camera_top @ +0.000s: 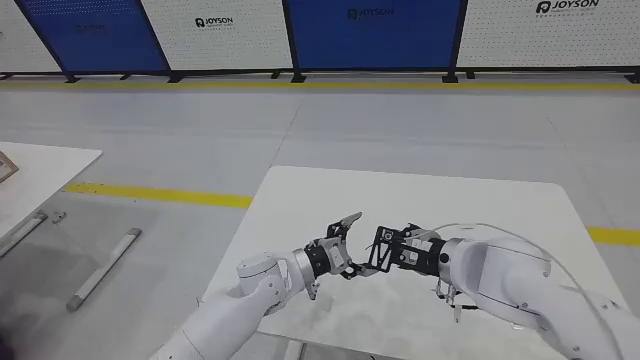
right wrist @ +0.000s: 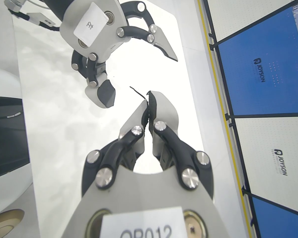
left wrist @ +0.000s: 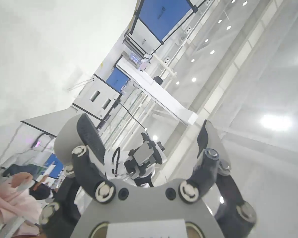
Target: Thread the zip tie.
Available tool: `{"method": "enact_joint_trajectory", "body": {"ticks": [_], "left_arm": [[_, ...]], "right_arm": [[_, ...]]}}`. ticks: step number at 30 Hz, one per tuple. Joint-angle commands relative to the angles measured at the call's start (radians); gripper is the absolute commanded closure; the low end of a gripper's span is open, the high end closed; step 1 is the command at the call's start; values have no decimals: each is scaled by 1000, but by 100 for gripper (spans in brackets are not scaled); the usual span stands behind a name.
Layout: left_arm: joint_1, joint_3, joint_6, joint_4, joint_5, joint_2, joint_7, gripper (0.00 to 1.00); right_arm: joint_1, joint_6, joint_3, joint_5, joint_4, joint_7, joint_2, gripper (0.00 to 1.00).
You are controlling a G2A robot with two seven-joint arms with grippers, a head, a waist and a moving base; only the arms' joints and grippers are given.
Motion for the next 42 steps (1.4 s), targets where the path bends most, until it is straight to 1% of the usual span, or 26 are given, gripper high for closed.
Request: {"method": "enact_joint_trajectory", "body": {"ticks": [1, 5, 7, 9, 11, 14, 15, 16, 18, 20, 21, 22, 23, 24, 26, 27, 28, 33, 42], "left_arm": [[1, -1, 0, 0, 9, 0, -1, 0], [2, 0, -2, -1, 8, 0, -1, 0], [6, 5, -7, -7, -14, -4, -3, 0], [4, 7, -1, -9, -49, -8, -4, 0], [-2, 5, -9, -11, -75, -13, 16, 0], [-11, 8, -8, -8, -100, -19, 40, 0], [-13, 9, -9, -8, -100, -20, 44, 39], [-14, 9, -10, -6, -99, -21, 48, 56], [-13, 9, -8, -4, -96, -22, 49, 62], [-9, 7, 0, -1, -81, -21, 28, 62], [-6, 4, 0, 2, -78, -19, 21, 64], [-3, 1, 0, 4, -77, -18, 15, 75], [1, -2, 0, 7, -73, -16, 9, 83], [3, -4, 0, 9, -71, -15, 5, 85], [8, -4, 0, 12, -68, -13, 1, 97], [9, -4, 0, 13, -67, -11, -2, 97], [10, -1, 0, 14, -64, -10, -4, 100], [6, 17, 0, 12, -52, -3, -5, 100], [-9, 34, 0, 14, -66, 6, 0, 100]], "right_arm": [[0, 0, 0, 0, 0, 0, 0, 100], [0, 0, 0, 0, 0, 0, 0, 100], [0, 0, 0, 0, 0, 0, 0, 100], [0, 0, 0, 0, 0, 0, 0, 100], [0, 0, 0, 0, 0, 0, 0, 100], [0, 0, 0, 0, 0, 0, 0, 100], [0, 0, 0, 0, 0, 0, 0, 100], [0, 0, 0, 0, 0, 0, 0, 100], [0, 0, 0, 0, 0, 0, 0, 100], [0, 0, 0, 0, 0, 0, 0, 100], [0, 0, 0, 0, 0, 0, 0, 100], [0, 0, 0, 0, 0, 0, 0, 100], [0, 0, 0, 0, 0, 0, 0, 100], [0, 0, 0, 0, 0, 0, 0, 100], [0, 0, 0, 0, 0, 0, 0, 100], [0, 0, 0, 0, 0, 0, 0, 100], [0, 0, 0, 0, 0, 0, 0, 100], [0, 0, 0, 0, 0, 0, 0, 100], [0, 0, 0, 0, 0, 0, 0, 100]]}}
